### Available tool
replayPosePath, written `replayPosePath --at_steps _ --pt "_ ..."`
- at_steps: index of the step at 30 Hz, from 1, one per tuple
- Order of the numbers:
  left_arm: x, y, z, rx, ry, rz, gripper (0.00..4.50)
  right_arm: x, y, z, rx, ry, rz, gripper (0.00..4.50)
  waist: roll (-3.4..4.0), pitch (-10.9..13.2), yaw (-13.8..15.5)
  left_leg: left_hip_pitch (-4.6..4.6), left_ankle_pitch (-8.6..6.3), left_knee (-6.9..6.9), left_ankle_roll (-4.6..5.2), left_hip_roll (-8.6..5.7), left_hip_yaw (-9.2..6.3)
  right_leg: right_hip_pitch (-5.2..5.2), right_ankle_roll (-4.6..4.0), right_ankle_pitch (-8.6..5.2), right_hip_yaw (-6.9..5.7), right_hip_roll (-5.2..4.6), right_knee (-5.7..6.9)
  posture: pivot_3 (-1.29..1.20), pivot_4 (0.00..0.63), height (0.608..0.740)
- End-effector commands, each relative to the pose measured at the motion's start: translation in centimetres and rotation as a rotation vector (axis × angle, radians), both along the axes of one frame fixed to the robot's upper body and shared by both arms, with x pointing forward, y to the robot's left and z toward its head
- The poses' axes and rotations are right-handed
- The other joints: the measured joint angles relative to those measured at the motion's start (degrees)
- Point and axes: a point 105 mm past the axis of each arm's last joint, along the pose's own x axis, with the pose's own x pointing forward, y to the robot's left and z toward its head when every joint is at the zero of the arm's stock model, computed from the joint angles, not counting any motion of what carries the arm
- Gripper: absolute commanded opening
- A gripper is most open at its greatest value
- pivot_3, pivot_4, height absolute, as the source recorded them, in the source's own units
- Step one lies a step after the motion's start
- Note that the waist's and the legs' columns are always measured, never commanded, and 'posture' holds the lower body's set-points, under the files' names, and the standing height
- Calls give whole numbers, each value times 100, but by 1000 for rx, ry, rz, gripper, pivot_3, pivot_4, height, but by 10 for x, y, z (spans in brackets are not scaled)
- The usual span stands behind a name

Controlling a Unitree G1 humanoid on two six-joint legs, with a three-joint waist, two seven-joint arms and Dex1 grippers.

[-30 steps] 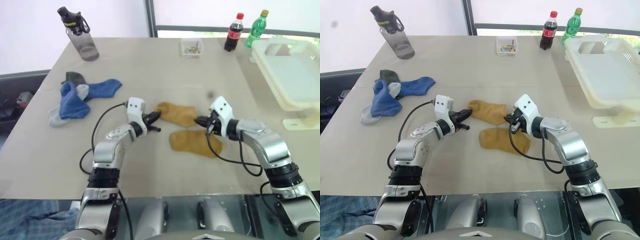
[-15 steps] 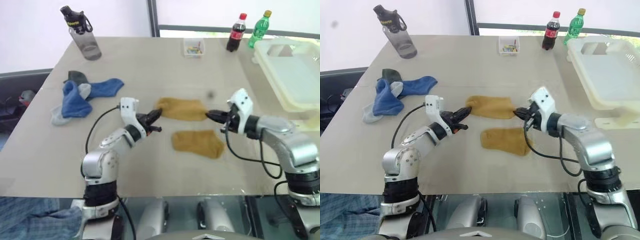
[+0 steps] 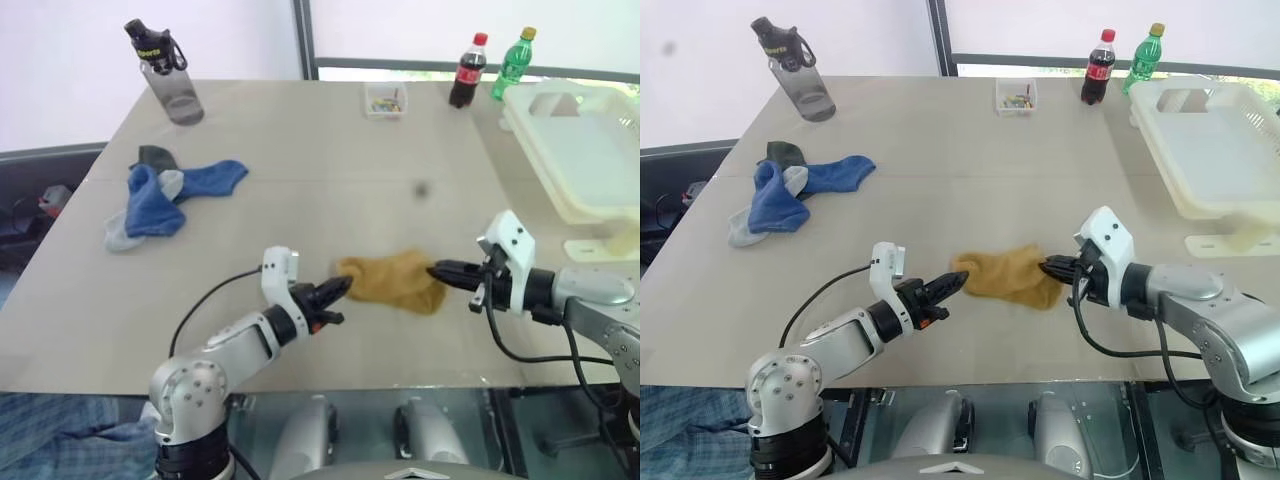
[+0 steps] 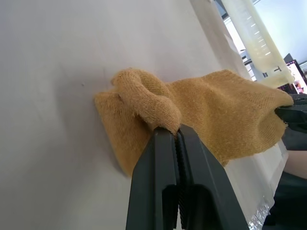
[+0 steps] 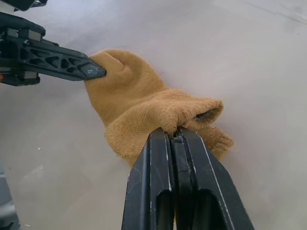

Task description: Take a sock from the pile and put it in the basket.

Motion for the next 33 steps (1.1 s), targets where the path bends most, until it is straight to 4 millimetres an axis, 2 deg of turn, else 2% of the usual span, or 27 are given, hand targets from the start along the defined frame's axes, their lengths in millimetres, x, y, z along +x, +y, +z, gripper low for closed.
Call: replayPosePath --at_steps 1,6,11,19,22,23,24,25,29,31,33 --pt "-7 -1 5 10 -15 -12 45 -5 5 1 0 -13 12 0 0 0 0 2 0 -1 0 0 0 0 0 0 1 0 1 0 150 740" --pt "-4 2 -2 51 1 -6 45 0 -2 -18 -25 30 -50 0 0 0 -1 4 0 -2 0 0 1 2 -1 0 1 0 -1 0 150 740" --pt "-1 2 -5 45 0 -3 45 13 -11 -18 -33 3 -116 0 0 0 3 8 0 -3 0 -2 2 6 -1 -1 1 0 -4 0 150 740" --pt "4 0 -7 37 5 -10 45 14 -19 -31 -54 41 -145 0 0 0 6 6 0 -10 0 -1 0 7 -1 -1 0 -1 -14 0 150 740" --pt "4 -1 -9 35 12 -22 0 7 -22 -37 -69 79 -129 1006 0 0 15 5 0 -12 0 -1 -3 8 -1 -1 -1 -1 -18 0 150 740" --pt "4 -2 -9 35 16 -27 0 3 -22 -37 -79 76 -112 1608 0 0 15 5 0 -12 0 -1 -2 8 -1 -1 -1 -1 -18 0 150 740" --pt "4 -2 -10 35 19 -30 0 1 -23 -36 -94 66 -104 1608 0 0 16 5 0 -13 0 -1 -2 7 -1 -1 -1 -1 -18 0 150 740" --pt "4 -2 -10 35 22 -32 0 -1 -25 -31 -92 50 -91 1855 0 0 27 4 0 -13 0 -1 -3 8 -1 -1 -1 -1 -20 0 150 740" --pt "4 -3 -11 35 23 -42 0 3 -21 1 -16 -65 -57 1855 0 2 -1 5 0 -15 0 -1 -2 9 -1 -1 -2 -1 -24 0 150 740" --pt "4 -4 -11 30 26 -47 0 8 -11 12 26 -128 -52 1855 0 2 -10 7 0 -15 0 2 -2 10 -1 0 -2 1 -24 0 150 740" --pt "3 -5 -11 22 28 -53 0 19 0 15 83 -188 -93 1855 -2 2 -11 7 0 -16 0 4 -5 11 -1 -1 -5 4 -24 0 150 740"
